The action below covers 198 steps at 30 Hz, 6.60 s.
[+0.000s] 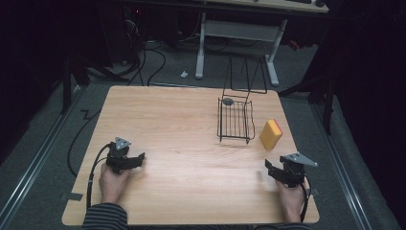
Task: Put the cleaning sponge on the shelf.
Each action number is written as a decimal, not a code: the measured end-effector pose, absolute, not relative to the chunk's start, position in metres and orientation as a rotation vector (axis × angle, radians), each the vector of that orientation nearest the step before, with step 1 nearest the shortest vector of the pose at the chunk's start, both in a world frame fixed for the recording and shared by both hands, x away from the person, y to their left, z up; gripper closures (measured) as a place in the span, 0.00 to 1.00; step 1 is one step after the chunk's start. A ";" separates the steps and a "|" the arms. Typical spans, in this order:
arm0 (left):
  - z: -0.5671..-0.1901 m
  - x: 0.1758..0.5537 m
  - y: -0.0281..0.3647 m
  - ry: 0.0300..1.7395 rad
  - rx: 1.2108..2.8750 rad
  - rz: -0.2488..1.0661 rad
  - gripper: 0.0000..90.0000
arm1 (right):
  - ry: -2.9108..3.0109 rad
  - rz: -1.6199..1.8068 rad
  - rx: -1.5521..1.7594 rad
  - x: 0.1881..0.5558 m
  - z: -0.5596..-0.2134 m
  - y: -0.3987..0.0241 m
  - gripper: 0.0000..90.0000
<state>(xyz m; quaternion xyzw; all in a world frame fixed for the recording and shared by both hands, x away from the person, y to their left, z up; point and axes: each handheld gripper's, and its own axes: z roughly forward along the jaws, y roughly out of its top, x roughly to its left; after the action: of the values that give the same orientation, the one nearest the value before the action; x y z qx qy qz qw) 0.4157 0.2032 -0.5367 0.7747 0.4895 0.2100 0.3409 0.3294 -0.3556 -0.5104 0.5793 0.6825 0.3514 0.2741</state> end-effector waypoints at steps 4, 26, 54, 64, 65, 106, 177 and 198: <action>-0.537 0.416 0.203 1.274 2.015 0.546 0.25 | 1.815 0.961 1.561 0.331 -0.507 -0.360 0.37; -0.537 0.416 0.203 1.272 2.015 0.546 0.25 | 1.680 1.045 1.537 0.339 -0.488 -0.380 0.33; -0.537 0.416 0.203 1.271 2.014 0.549 0.25 | 1.668 1.117 1.488 0.382 -0.463 -0.373 0.30; -0.537 0.416 0.203 1.271 2.014 0.548 0.25 | 1.682 1.089 1.515 0.403 -0.469 -0.371 0.31; -0.537 0.416 0.203 1.271 2.014 0.548 0.25 | 1.683 1.090 1.520 0.404 -0.471 -0.370 0.31; -0.537 0.415 0.203 1.270 2.014 0.547 0.25 | 1.760 0.999 1.624 0.433 -0.517 -0.365 0.48; -0.537 0.415 0.203 1.269 2.016 0.546 0.25 | 1.885 1.196 1.364 0.352 -0.478 -0.333 0.68; -0.537 0.415 0.204 1.268 2.015 0.545 0.25 | 1.985 1.223 1.241 0.374 -0.451 -0.286 0.68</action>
<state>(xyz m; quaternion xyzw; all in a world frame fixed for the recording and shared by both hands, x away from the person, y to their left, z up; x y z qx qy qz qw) 0.4153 0.2035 -0.5369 0.7751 0.4879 0.2098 0.3423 0.3739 -0.2859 -0.4506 0.4550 0.7282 0.4488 0.2475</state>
